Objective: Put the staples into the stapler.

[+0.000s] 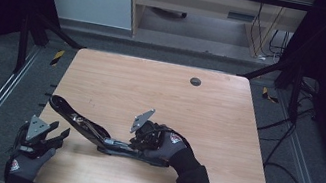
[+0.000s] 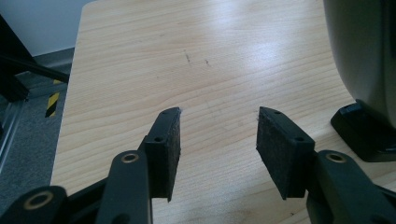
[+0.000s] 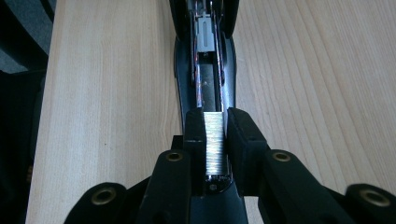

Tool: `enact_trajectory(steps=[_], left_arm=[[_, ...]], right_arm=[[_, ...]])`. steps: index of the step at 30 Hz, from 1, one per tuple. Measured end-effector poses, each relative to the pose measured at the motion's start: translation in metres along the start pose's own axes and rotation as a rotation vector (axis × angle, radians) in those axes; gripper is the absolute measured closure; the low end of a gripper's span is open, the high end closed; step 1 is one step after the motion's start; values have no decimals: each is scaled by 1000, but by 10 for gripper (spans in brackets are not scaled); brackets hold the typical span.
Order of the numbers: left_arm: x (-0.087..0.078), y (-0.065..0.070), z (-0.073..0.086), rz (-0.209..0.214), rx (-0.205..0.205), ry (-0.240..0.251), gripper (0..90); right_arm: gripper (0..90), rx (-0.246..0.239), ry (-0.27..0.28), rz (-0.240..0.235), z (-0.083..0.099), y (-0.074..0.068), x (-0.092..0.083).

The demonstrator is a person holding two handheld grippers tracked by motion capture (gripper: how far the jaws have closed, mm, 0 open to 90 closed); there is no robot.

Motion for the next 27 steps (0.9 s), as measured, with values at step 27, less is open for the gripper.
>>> enact_trajectory(steps=[27], left_arm=[[-4,1,-2,20,-6,24,484]], right_arm=[[711,163,139,117,6,4,-27]])
Point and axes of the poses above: each handheld gripper's, and its own axes: x roughly forward along the jaws, z roughly out of its underside, y roughly to its right, the point moved 7 cm from there along x, roughly forward along the jaws, and after that the axes turned 9 degrees about -y, right-handed, at the moved point
